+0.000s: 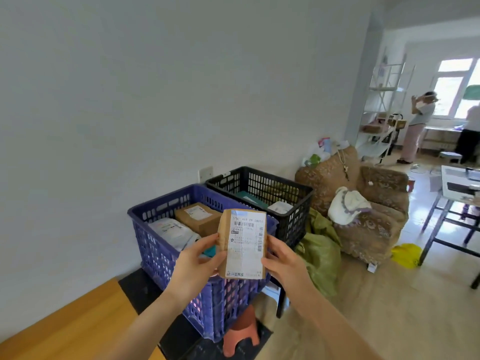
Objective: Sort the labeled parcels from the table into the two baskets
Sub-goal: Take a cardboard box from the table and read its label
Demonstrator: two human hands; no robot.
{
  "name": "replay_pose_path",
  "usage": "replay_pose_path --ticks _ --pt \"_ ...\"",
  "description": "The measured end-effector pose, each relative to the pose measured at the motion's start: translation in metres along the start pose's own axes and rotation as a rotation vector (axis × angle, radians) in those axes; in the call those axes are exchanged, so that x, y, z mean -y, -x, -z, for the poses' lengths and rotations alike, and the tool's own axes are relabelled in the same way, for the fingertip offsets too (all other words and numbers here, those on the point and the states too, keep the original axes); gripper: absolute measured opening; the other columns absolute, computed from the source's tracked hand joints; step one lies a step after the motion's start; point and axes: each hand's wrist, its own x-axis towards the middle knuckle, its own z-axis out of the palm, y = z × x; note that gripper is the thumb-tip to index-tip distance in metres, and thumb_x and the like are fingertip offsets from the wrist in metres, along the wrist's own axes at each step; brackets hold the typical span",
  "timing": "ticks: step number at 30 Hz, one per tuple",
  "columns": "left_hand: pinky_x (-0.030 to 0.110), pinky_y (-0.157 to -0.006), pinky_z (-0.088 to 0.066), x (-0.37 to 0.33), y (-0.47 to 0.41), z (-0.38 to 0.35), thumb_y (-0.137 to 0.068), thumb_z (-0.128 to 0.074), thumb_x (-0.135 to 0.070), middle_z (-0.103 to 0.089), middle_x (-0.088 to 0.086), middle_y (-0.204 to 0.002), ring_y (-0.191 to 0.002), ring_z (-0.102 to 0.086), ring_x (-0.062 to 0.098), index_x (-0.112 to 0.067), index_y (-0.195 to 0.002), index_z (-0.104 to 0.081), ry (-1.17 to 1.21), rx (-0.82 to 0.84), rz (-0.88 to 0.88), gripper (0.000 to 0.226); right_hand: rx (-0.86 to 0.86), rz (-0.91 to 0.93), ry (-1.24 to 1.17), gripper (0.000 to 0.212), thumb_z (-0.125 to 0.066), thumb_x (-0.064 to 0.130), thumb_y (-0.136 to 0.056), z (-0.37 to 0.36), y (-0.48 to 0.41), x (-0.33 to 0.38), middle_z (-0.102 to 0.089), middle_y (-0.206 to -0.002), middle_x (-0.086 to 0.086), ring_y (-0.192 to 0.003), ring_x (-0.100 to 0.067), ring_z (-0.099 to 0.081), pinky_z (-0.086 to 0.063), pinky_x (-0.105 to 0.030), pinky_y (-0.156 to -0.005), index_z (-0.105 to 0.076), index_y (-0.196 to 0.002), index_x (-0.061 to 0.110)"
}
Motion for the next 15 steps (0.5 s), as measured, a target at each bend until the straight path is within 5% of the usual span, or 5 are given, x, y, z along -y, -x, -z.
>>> replay_pose_path --ticks 6,9,15 --pt "0.028 -0.072 -0.059 0.021 -0.071 -0.016 -0.088 -0.067 -0.009 -0.068 -0.012 -0.110 -0.092 -0.070 0.009 -0.029 -0.119 -0.061 -0.003 -0.023 0.028 0.038 -0.038 -0.019 0.028 0.048 -0.055 -0.012 -0.088 0.018 -0.074 -0.009 -0.063 -0.126 -0.006 -0.117 -0.020 -0.060 -0.047 -0.044 -0.102 -0.054 -0.131 0.007" --pt "0.032 -0.073 -0.060 0.030 -0.104 -0.028 -0.088 -0.066 -0.006 -0.068 -0.007 -0.111 -0.087 -0.071 0.011 -0.023 -0.122 -0.060 0.013 -0.037 0.047 0.039 -0.052 -0.028 0.024 0.045 -0.056 -0.012 -0.087 0.028 -0.104 -0.013 -0.063 -0.125 -0.002 -0.112 -0.010 -0.060 -0.049 -0.037 -0.100 -0.057 -0.125 0.013" --pt "0.035 -0.073 -0.060 0.043 -0.165 -0.062 -0.089 -0.065 -0.006 -0.069 -0.005 -0.113 -0.085 -0.072 0.014 -0.021 -0.125 -0.060 -0.010 -0.010 0.068 0.040 -0.069 -0.053 -0.036 0.046 -0.058 -0.011 -0.087 0.070 -0.157 -0.027 -0.063 -0.127 -0.005 -0.118 -0.020 -0.059 -0.046 -0.045 -0.103 -0.056 -0.129 0.009"
